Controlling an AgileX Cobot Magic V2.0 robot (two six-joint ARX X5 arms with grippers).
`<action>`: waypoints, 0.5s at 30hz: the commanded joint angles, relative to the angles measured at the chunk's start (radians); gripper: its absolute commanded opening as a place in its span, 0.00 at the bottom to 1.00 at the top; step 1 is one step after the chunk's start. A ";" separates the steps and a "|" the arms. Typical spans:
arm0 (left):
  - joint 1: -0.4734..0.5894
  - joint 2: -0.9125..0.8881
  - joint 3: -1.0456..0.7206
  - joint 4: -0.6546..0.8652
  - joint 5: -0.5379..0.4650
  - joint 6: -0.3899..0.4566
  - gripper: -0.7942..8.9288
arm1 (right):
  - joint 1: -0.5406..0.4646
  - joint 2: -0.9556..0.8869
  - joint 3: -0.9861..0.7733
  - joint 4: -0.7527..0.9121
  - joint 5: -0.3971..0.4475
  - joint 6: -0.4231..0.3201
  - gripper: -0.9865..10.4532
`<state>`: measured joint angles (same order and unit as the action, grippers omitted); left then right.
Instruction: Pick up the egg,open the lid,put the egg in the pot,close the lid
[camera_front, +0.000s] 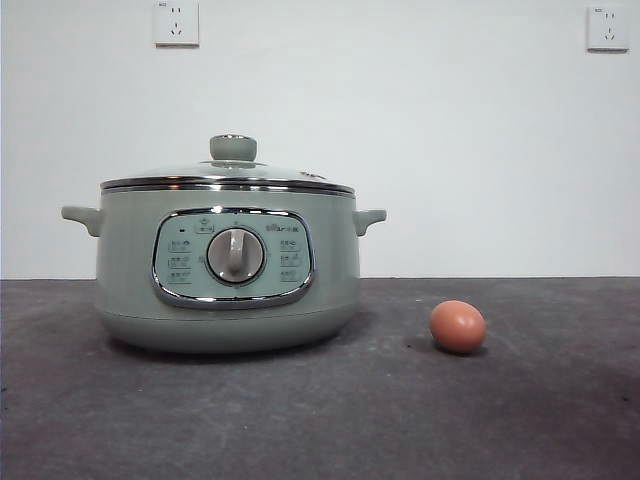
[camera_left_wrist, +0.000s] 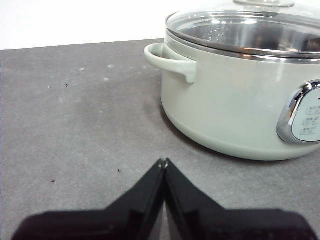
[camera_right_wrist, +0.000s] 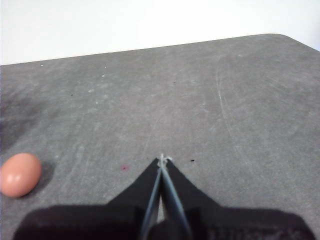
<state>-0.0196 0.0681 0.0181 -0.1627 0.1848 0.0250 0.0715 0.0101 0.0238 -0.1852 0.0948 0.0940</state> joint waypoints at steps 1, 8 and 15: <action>0.003 0.000 -0.010 0.007 0.000 -0.019 0.08 | -0.001 -0.002 -0.009 0.011 -0.002 0.012 0.09; 0.003 0.000 0.016 0.005 0.006 -0.118 0.08 | 0.000 -0.001 0.003 0.076 -0.044 0.089 0.08; 0.003 0.012 0.145 -0.013 0.016 -0.212 0.08 | 0.000 0.016 0.102 0.080 -0.064 0.178 0.08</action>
<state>-0.0196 0.0772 0.1532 -0.1837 0.1955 -0.1520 0.0715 0.0223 0.1120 -0.1184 0.0322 0.2390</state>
